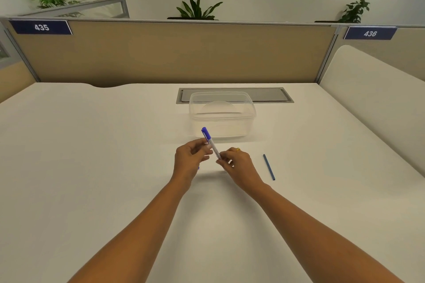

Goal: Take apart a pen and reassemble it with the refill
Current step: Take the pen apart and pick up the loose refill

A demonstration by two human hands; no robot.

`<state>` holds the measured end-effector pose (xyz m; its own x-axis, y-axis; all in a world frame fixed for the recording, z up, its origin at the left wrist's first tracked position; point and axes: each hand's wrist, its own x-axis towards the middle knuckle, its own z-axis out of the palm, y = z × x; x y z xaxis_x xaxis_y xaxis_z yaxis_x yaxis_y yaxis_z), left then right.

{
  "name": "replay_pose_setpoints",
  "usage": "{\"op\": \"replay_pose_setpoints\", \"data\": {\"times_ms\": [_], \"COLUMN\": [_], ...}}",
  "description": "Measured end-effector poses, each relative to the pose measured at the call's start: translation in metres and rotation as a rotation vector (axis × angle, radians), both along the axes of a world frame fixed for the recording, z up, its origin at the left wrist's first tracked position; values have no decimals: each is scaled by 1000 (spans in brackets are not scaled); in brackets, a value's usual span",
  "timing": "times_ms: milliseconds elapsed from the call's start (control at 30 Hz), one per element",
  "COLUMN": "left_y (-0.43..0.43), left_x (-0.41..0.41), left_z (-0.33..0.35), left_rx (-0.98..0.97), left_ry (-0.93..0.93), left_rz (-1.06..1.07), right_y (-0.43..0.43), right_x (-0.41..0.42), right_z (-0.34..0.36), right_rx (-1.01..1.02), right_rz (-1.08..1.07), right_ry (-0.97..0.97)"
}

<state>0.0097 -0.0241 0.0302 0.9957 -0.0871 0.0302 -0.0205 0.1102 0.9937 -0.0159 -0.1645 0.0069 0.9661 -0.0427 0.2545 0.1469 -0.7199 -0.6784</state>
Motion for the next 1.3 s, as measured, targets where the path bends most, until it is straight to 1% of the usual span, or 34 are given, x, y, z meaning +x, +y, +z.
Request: {"op": "replay_pose_setpoints", "data": {"times_ms": [133, 267, 400, 700, 1000, 1067, 1133, 1200, 1300], "left_y": [-4, -1, 3, 12, 26, 28, 27, 22, 12], "left_x": [-1, 2, 6, 16, 21, 21, 19, 16, 9], "left_z": [-2, -1, -1, 5, 1, -1, -5, -8, -14], "left_rx": [84, 76, 39, -49, -140, -124, -68, 39, 226], "left_ry": [-18, -11, -2, 6, 112, 129, 166, 210, 214], "left_rz": [-7, 68, 117, 315, 524, 517, 459, 346, 182], "right_y": [3, -2, -8, -21, -30, -32, -32, -31, -29], "right_x": [1, 1, 0, -6, -7, -6, -5, -4, -4], "right_z": [1, -1, -6, -10, -13, -13, -13, -13, -14], "right_rx": [9, 2, -41, -41, -64, -67, -64, -61, -57], "right_rz": [26, 31, 28, 4, -42, -62, -79, -93, -111], "right_ry": [1, 59, 122, 189, 191, 192, 194, 197, 204]}}
